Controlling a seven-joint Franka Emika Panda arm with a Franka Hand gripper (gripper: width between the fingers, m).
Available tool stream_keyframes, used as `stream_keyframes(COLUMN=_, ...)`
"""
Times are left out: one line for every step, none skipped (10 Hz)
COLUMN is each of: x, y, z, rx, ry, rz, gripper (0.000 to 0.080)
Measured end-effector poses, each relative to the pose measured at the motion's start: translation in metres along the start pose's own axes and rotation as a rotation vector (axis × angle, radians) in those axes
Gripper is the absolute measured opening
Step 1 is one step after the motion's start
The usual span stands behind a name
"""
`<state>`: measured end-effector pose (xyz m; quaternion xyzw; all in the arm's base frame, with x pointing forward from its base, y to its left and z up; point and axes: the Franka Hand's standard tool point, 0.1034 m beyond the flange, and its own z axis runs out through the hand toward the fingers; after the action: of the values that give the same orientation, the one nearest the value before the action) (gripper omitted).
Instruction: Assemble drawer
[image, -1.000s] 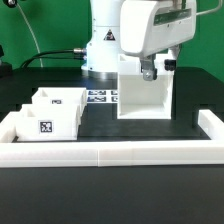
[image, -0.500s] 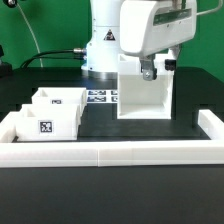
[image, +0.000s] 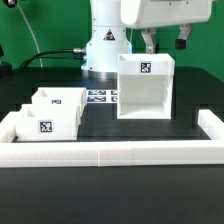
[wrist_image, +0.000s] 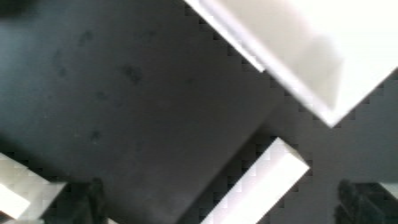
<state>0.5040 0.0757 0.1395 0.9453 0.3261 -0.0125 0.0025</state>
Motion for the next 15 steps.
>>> stream_keyframes(x=0.0, y=0.0, z=0.001, rx=0.002, ry=-0.002, rz=0.0, gripper=0.065)
stream_keyframes(x=0.0, y=0.0, z=0.001, rx=0.001, ry=-0.002, rz=0.0, gripper=0.065)
stream_keyframes(x=0.0, y=0.0, z=0.001, rx=0.002, ry=-0.002, rz=0.0, gripper=0.065)
stream_keyframes(x=-0.002, y=-0.001, z=0.001, rx=-0.003, ry=0.005, rz=0.015, gripper=0.065)
stream_keyframes(x=-0.01, y=-0.005, z=0.0, rx=-0.013, ry=0.019, rz=0.045, gripper=0.065)
stream_keyframes(x=-0.024, y=-0.015, z=-0.001, rx=-0.023, ry=0.032, rz=0.138, gripper=0.065)
stream_keyframes(x=-0.033, y=-0.025, z=-0.002, rx=-0.046, ry=0.045, rz=0.262, gripper=0.065)
stream_keyframes(x=-0.042, y=-0.04, z=-0.003, rx=-0.048, ry=0.044, rz=0.344, gripper=0.065)
stream_keyframes(x=-0.046, y=-0.054, z=-0.001, rx=-0.056, ry=0.038, rz=0.465, gripper=0.065)
stream_keyframes(x=-0.046, y=-0.06, z=0.001, rx=-0.047, ry=0.036, rz=0.523, gripper=0.065)
stream_keyframes(x=-0.047, y=-0.062, z=0.004, rx=-0.031, ry=0.033, rz=0.573, gripper=0.065)
stream_keyframes(x=-0.047, y=-0.061, z=0.004, rx=-0.031, ry=0.034, rz=0.566, gripper=0.065)
stream_keyframes(x=-0.047, y=-0.061, z=0.004, rx=-0.031, ry=0.033, rz=0.566, gripper=0.065)
stream_keyframes(x=-0.047, y=-0.061, z=0.004, rx=-0.031, ry=0.033, rz=0.566, gripper=0.065)
stream_keyframes(x=-0.047, y=-0.061, z=0.004, rx=-0.031, ry=0.033, rz=0.566, gripper=0.065)
